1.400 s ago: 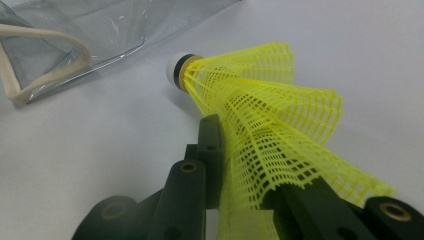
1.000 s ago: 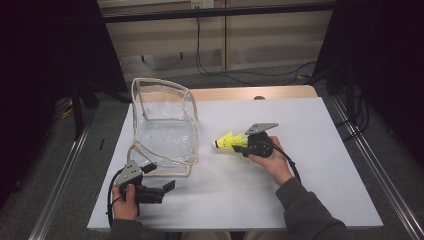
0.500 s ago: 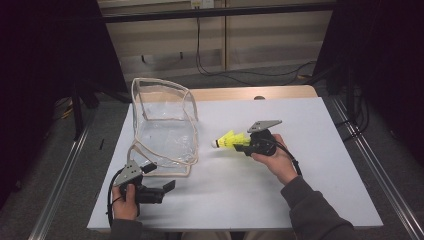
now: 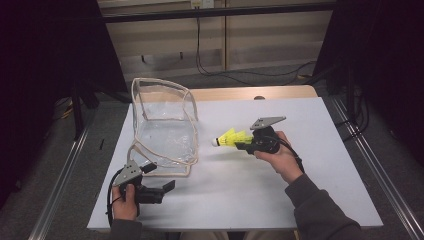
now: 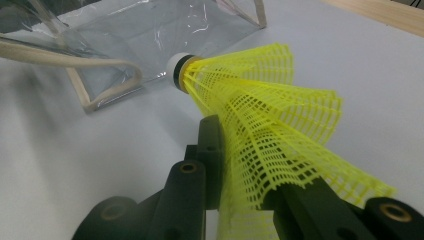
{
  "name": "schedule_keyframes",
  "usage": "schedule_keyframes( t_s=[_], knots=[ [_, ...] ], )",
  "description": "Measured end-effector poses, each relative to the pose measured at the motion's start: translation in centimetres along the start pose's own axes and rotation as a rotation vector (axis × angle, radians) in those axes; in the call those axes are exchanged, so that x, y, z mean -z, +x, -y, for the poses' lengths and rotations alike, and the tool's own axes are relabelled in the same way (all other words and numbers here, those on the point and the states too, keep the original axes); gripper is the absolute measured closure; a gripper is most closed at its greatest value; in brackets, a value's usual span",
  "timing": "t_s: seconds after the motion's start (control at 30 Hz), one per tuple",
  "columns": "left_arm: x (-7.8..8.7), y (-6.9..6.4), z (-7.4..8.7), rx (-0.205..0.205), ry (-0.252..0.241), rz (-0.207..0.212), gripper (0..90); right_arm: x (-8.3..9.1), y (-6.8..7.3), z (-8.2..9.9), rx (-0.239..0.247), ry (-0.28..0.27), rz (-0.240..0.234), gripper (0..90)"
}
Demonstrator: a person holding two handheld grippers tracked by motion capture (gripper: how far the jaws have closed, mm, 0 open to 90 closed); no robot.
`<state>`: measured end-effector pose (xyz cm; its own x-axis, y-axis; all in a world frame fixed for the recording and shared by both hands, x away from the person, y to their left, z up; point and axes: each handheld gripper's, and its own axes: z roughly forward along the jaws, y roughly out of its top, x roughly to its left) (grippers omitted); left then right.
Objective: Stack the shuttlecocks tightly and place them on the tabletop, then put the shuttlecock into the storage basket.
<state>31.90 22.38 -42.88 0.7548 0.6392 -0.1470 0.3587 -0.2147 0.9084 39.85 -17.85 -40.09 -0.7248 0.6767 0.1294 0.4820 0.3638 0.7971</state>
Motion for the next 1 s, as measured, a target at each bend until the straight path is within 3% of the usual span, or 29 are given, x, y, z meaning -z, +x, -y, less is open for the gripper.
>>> schedule_keyframes(
  t_s=[1.0],
  knots=[
    [0.1, 0.1, 0.0, 0.005, -0.008, 0.001, 3.3, 2.8, -0.1, -2.6, 0.002, -0.018, -0.014, 79.9]
  ],
)
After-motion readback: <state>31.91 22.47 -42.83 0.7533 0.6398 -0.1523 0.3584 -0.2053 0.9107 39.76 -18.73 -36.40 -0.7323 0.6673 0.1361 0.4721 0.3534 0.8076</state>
